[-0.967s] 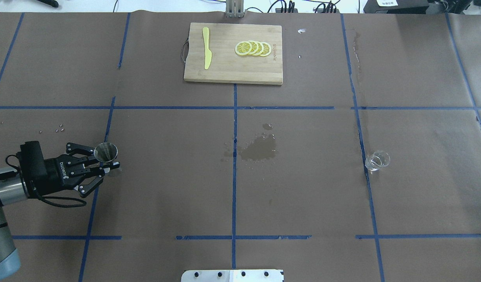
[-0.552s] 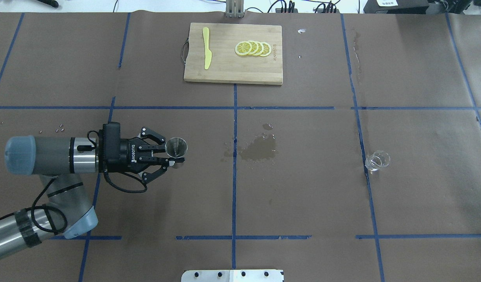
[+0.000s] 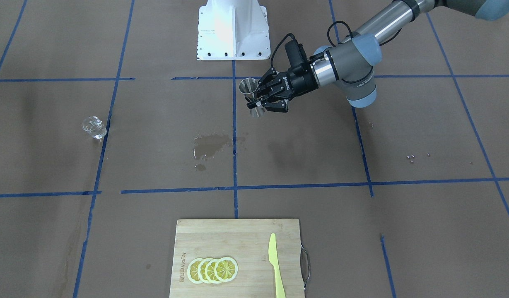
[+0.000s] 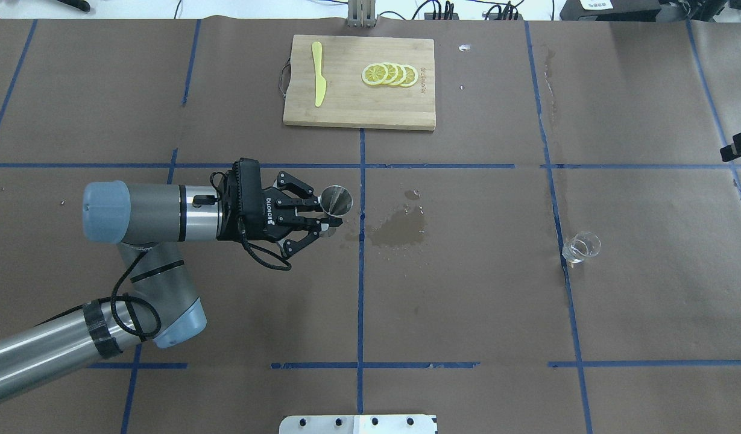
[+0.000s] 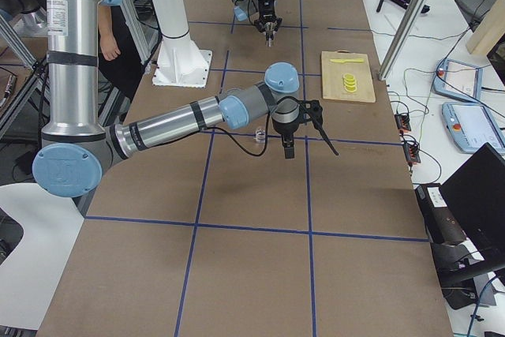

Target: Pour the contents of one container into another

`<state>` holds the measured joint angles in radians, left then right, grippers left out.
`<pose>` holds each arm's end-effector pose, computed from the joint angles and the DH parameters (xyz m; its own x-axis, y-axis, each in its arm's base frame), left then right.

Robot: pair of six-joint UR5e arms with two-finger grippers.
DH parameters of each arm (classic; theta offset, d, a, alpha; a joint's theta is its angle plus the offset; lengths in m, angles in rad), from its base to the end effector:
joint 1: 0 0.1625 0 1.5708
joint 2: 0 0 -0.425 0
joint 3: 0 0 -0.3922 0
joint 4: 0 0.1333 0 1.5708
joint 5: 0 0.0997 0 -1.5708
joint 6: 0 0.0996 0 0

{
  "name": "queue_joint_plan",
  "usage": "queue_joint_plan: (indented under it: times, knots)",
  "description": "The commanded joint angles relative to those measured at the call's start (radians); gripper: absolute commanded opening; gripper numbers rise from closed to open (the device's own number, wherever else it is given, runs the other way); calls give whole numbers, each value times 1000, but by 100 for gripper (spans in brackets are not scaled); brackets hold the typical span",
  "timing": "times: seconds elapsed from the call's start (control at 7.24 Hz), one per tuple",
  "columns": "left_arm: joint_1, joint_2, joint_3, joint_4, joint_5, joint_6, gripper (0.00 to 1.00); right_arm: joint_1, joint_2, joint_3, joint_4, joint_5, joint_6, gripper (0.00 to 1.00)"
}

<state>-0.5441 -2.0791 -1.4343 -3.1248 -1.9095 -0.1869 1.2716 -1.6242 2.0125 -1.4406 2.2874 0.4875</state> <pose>0.4835 -0.4096 0.2651 0.1626 0.9848 -0.0607 0.3334 0.0031 0.9428 -0.0719 -0.4635 0.4542 0.6718 -0.0824 0.7362 -0.0664 0.9831 0.1706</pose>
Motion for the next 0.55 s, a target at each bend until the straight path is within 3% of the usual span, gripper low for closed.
queue_joint_plan:
  times: [0.0,0.28,0.41]
  knots:
    - [0,-12,2,18,4,-3,0,-114,-31,115,67,-55,234,100]
    - [-2,-10,0,20,6,-5,0,-329,-156,120,414,-287,493,100]
    - [-2,-9,0,20,6,-5,0,-432,-160,121,449,-413,550,99]
